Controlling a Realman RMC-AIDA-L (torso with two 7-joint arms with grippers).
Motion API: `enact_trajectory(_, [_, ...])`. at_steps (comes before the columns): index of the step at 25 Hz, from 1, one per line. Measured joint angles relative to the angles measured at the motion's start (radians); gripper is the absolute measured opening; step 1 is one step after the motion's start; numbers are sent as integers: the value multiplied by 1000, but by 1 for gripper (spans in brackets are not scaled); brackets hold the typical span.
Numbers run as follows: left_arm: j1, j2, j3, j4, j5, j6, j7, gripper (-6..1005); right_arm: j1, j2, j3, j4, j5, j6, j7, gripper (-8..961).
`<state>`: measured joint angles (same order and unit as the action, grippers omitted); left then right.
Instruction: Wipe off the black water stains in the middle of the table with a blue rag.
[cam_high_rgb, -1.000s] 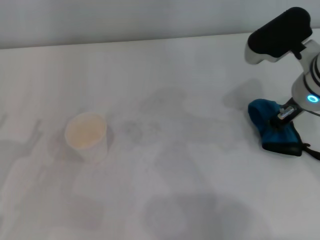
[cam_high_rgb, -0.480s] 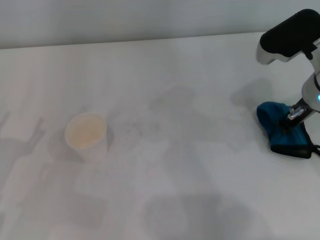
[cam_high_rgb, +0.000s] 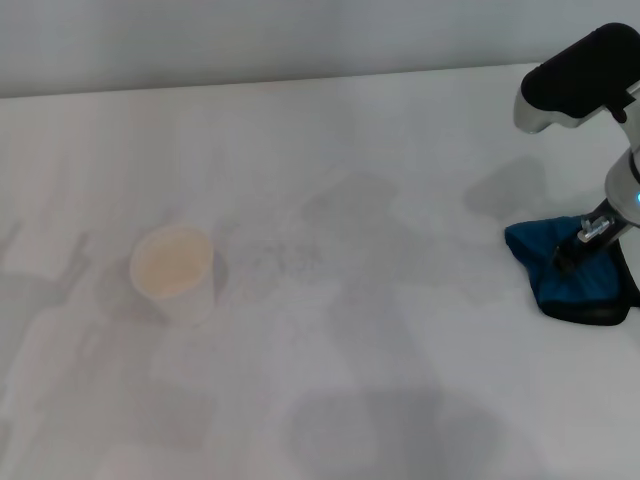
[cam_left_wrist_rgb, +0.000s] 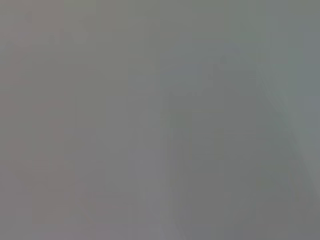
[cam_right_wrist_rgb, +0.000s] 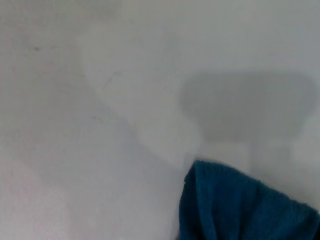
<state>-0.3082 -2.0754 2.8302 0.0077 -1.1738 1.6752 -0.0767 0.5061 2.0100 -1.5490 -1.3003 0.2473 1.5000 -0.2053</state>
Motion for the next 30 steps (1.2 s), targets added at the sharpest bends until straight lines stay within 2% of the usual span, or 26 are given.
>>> enact_trajectory(5, [-3,0,0,0,-1,-4,0,880,-14,4,59,-27,24,-39,-50,357])
enact_trajectory(10, [-3,0,0,0,-1,-8,0,879,-42,2,206,-43,147,-134,-156,382])
enact_trajectory(13, [-3,0,0,0,-1,-15,0,879,-66,0,337,18,287,-243,-285,387])
enact_trajectory(14, [-4,0,0,0,-1,-18,0,879,-66,0,337,18,287,-243,-285,387])
enact_trajectory(17, [-5,0,0,0,-1,-27,0,879,-73,0,425,110,400,-348,-401,386])
enact_trajectory(19, [-6,0,0,0,-1,-33,0,880,-83,0,468,180,503,-431,-496,386])
enact_trajectory(21, [-6,0,0,0,-1,-37,0,880,-104,1,490,260,679,-523,-643,386])
enact_trajectory(22, [-6,0,0,0,-1,-38,0,880,-126,0,497,336,879,-595,-801,385])
enact_trajectory(23, [-6,0,0,0,-1,-38,0,880,-126,0,497,336,879,-595,-801,385])
enact_trajectory(27, [-4,0,0,0,-1,-39,0,880,-151,0,542,485,1245,-657,-1164,385])
enact_trajectory(30, [-6,0,0,0,-7,-46,0,879,-152,0,626,624,1480,-643,-1412,384])
